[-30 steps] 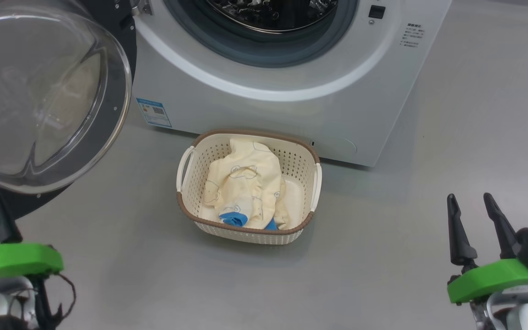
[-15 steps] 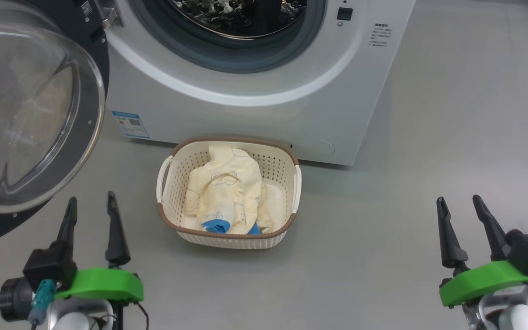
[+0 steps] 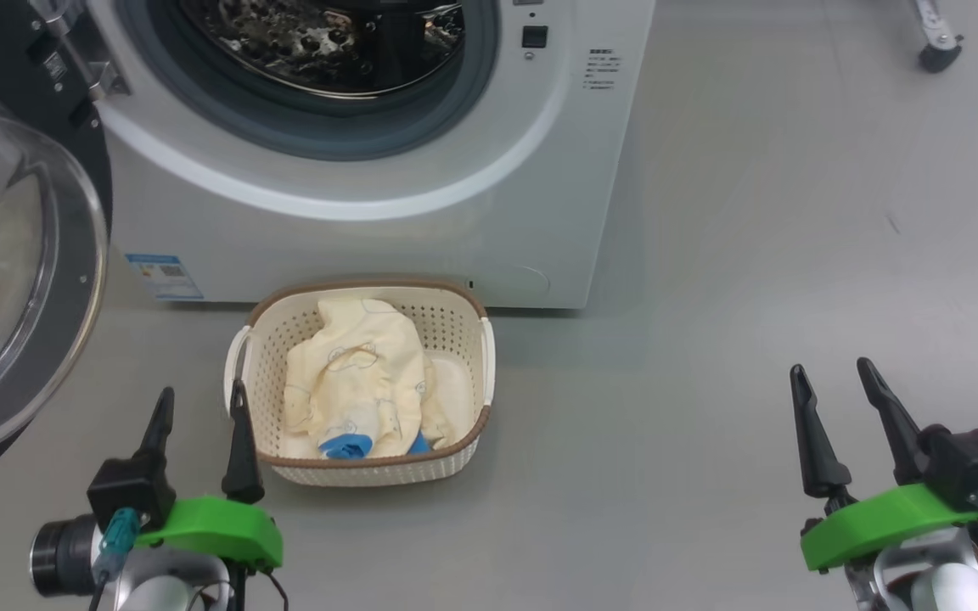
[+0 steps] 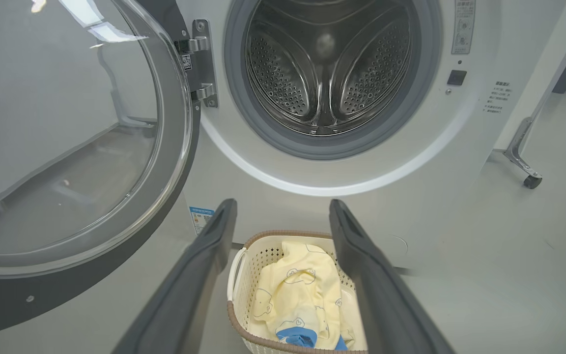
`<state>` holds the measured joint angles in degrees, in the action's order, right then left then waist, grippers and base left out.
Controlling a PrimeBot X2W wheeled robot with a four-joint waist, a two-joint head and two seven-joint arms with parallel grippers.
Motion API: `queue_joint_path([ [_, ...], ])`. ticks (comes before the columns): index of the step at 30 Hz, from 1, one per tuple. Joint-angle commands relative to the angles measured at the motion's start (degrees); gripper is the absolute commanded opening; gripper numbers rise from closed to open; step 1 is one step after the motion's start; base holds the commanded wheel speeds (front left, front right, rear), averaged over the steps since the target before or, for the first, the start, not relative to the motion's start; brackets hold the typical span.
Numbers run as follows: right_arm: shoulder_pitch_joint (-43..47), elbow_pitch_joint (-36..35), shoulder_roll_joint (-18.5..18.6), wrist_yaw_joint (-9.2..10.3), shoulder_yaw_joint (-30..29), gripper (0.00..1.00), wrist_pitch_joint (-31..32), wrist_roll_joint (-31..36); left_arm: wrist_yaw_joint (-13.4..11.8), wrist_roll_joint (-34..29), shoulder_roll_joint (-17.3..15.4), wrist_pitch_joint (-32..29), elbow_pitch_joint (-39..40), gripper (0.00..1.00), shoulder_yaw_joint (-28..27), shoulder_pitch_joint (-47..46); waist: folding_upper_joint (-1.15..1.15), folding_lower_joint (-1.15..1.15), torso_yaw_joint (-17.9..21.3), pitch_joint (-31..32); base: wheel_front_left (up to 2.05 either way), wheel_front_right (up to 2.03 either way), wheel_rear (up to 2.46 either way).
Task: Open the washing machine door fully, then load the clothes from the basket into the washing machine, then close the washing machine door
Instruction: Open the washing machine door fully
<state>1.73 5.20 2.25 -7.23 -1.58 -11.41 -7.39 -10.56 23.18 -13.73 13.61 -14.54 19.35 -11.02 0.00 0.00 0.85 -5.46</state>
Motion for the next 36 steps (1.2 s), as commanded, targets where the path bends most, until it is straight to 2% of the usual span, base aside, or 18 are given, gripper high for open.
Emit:
queue_joint_path([
  [1, -1.43, -2.23, 0.63, -0.25, 1.27, 1.0, -0.6, 0.7, 0.03, -0.32, -0.95, 0.67, 1.12, 1.0, -2.43, -2.41, 0.0, 0.0, 1.58, 0.67, 0.0, 0.0, 0.0],
  [7, -0.49, -3.59, 0.63, -0.25, 1.45, 1.0, -0.46, 0.92, -0.15, -0.48, -1.19, 0.9, -0.13, 1.0, -2.57, -2.02, 0.0, 0.0, 4.64, 1.42, 0.0, 0.0, 0.0],
  [12, 0.29, -4.31, 0.63, -0.25, 0.92, 1.0, -0.35, 1.07, -0.58, -0.78, -1.45, 0.96, -0.01, 1.0, -2.4, -1.55, 0.0, 0.0, 5.67, 1.85, 0.0, 0.0, 0.0],
  [25, 1.48, -5.11, 0.63, -0.25, -0.08, 1.0, 0.16, 1.29, -1.3, -0.64, -1.76, 0.17, -0.03, 1.0, -1.63, -0.56, 0.0, 0.0, 5.29, 3.2, 0.0, 0.0, 0.0],
  [36, 1.98, -5.11, 0.63, -0.25, 0.16, 1.0, 0.15, 1.21, -0.92, -0.37, -2.78, -0.72, 0.61, 1.0, -1.06, -0.25, 0.0, 0.0, 5.09, 3.74, 0.34, -0.34, 0.0],
])
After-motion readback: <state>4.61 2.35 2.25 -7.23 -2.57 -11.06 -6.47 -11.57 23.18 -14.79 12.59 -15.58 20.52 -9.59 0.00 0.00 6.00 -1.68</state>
